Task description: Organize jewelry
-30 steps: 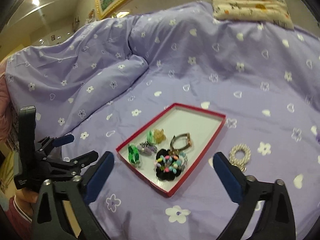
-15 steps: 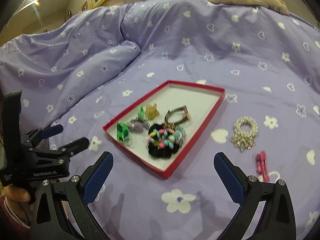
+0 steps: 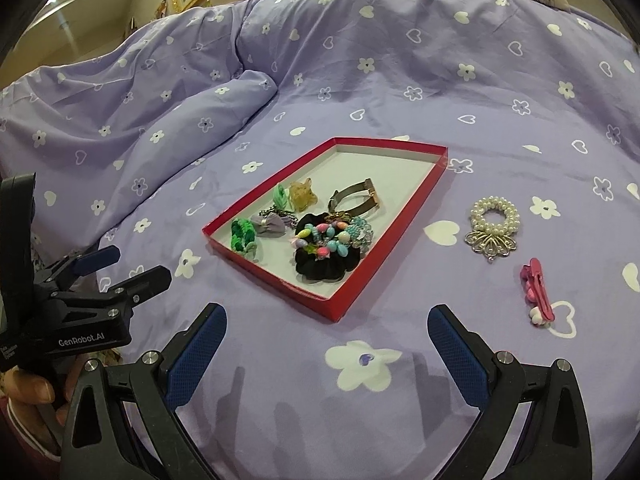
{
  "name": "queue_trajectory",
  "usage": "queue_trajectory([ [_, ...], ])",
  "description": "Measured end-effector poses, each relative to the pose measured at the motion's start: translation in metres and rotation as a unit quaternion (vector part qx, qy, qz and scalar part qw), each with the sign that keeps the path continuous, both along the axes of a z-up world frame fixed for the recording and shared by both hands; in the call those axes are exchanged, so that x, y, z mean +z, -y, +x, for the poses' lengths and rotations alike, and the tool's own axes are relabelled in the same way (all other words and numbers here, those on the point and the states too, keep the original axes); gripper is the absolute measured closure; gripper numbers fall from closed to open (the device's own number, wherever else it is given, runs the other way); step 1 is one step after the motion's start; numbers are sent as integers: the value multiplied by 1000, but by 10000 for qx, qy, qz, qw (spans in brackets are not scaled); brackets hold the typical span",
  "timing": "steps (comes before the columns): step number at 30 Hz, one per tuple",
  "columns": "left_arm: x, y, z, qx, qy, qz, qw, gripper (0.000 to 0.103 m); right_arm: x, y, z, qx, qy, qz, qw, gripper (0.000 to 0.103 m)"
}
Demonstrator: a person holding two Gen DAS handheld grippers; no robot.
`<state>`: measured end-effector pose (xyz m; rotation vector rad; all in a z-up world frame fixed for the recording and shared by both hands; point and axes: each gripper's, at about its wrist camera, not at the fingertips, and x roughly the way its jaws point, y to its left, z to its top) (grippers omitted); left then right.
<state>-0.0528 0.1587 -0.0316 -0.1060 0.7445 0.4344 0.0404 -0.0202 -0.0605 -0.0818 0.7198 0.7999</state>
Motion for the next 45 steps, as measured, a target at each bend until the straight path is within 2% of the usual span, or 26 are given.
queue_trajectory([
  [12,0,7,-5,-141,19,-32,9999,0,2,2,-7,25,47,91,9999,1],
  [45,9,3,-13,-117,160,-124,9997,0,21,-3,-17,147,209,155,9996,1],
])
